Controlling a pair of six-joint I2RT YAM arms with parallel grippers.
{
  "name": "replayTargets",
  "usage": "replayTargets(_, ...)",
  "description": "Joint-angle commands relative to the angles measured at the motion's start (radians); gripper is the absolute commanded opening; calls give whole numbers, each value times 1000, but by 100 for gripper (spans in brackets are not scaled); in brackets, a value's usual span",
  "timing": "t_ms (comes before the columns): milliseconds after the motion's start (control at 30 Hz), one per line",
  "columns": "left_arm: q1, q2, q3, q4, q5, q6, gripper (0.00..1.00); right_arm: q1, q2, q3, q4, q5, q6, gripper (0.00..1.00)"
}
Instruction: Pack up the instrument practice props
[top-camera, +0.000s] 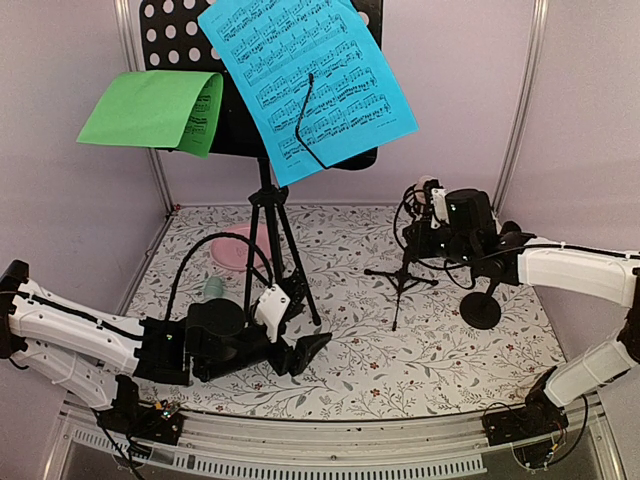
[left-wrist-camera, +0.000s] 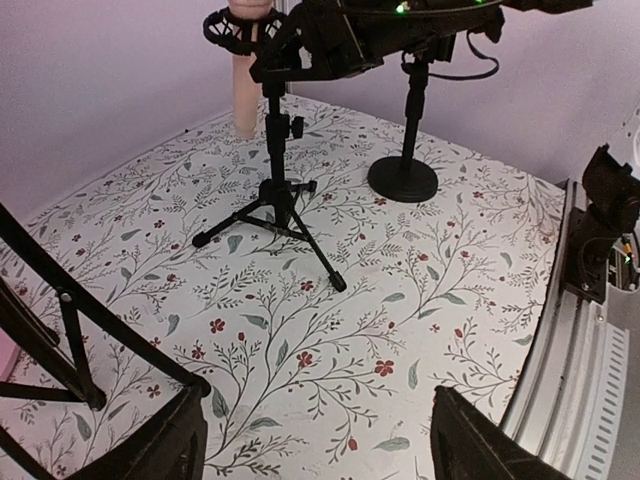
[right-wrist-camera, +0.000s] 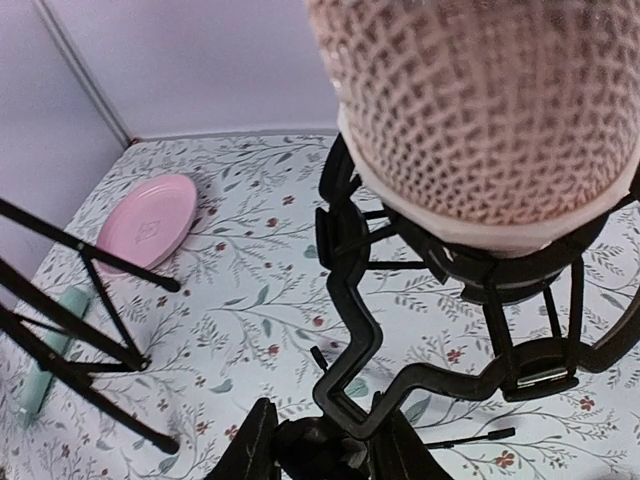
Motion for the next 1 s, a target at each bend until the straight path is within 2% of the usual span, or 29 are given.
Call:
replayTargets(0,-13,3,28,-26,-30,14,78,67,-86,-15,-25,-154,-35,25)
replayTargets(367,-12,-90,33,-86,-68,18,78,155,-208,-65,-80,-397,-126,28)
replayTargets(500,-12,-122,31,-76,-77,41,78,157,-228,-86,-73,-425,-131,28)
replayTargets(700,-2,-139,57,-76,-78,78,79,187,-288,-126,-41,-566,-157,28)
replayTargets(967,0,-163,144,-102,39,169,81,257,-289,-125,-23,-714,-195,28)
